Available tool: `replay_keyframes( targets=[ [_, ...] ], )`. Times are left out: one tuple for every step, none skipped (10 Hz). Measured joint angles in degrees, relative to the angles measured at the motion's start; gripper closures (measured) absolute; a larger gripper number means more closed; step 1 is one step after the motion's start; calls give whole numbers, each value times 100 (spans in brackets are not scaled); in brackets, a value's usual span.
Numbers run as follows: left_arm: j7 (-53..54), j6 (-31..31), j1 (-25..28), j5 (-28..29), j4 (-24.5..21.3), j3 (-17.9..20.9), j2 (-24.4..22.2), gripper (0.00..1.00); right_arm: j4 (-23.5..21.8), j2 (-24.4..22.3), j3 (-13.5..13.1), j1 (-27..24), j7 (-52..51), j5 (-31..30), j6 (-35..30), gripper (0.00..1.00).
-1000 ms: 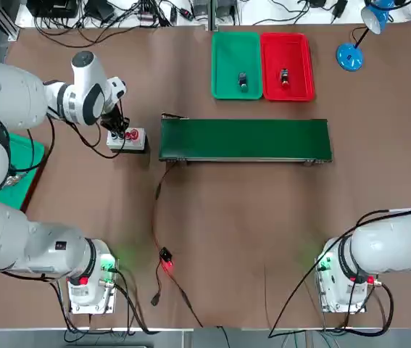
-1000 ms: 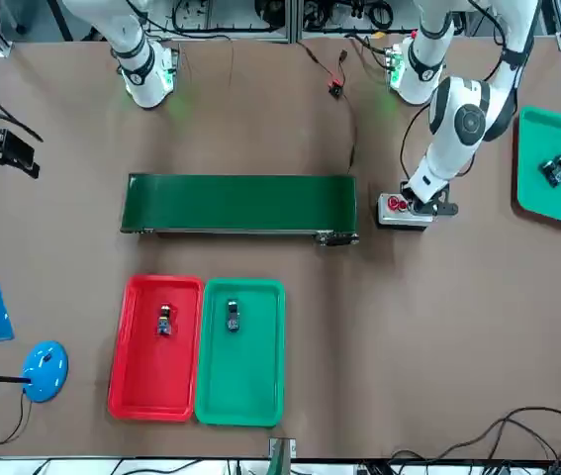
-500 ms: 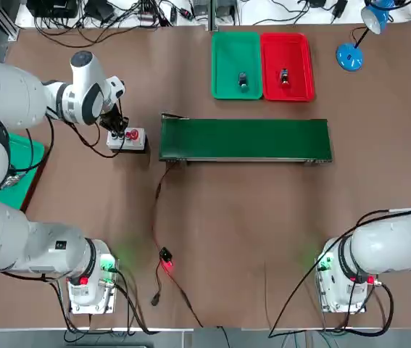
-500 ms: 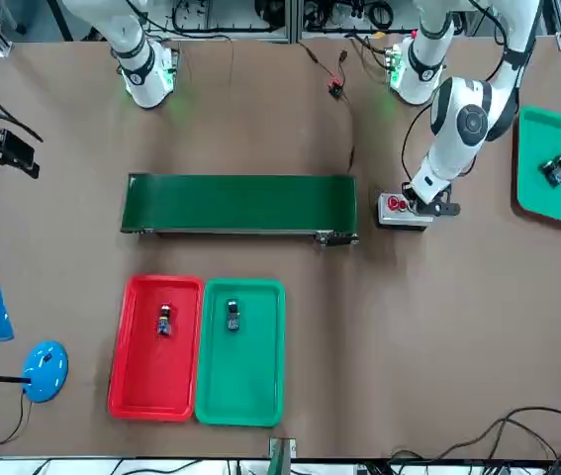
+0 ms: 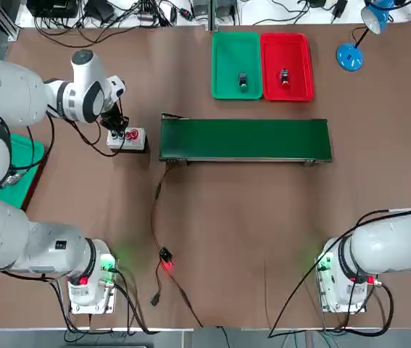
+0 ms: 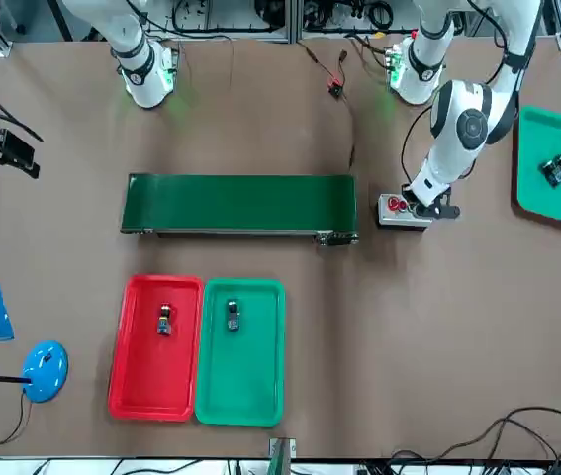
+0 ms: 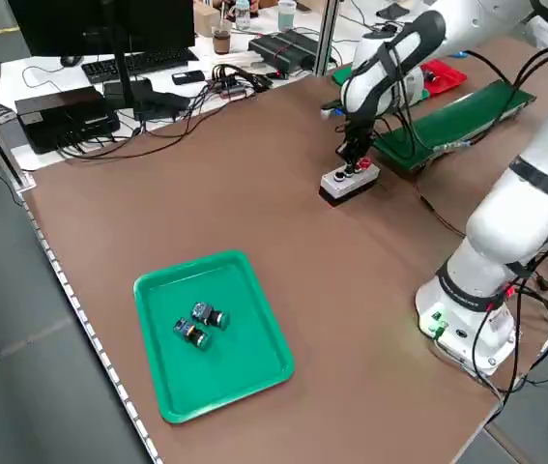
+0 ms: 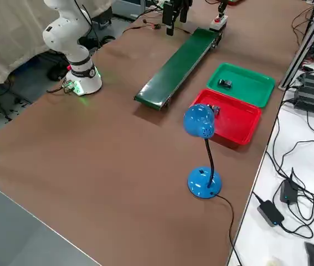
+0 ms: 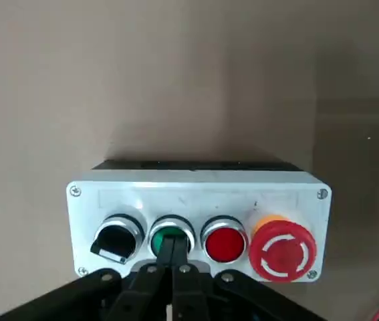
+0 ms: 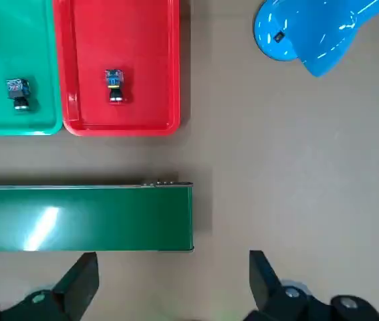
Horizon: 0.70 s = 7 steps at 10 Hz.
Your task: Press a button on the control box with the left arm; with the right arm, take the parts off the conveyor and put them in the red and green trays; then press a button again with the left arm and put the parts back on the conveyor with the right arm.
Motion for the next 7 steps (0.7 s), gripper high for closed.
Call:
replay_keyframes(
  targets=[
    [0, -3, 3, 0, 5, 3, 5, 99, 0, 0, 0, 0, 0, 0, 0, 1],
    [1, -12, 3, 0, 20, 6, 15, 99, 0, 0, 0, 0, 0, 0, 0, 1],
    [3, -13, 9, 0, 56, 16, 44, 99, 0, 0, 0, 0, 0, 0, 0, 1],
    [4, -14, 16, 0, 105, 22, 81, 99, 0, 0, 0, 0, 0, 0, 0, 1],
    [4, -10, 25, 0, 155, 26, 117, 99, 0, 0, 0, 0, 0, 0, 0, 1],
    [4, 2, 30, 0, 215, 32, 154, 99, 0, 0, 0, 0, 0, 0, 0, 1],
    [4, 0, 31, 0, 300, 36, 174, 99, 0, 0, 0, 0, 0, 0, 0, 1]
  ],
)
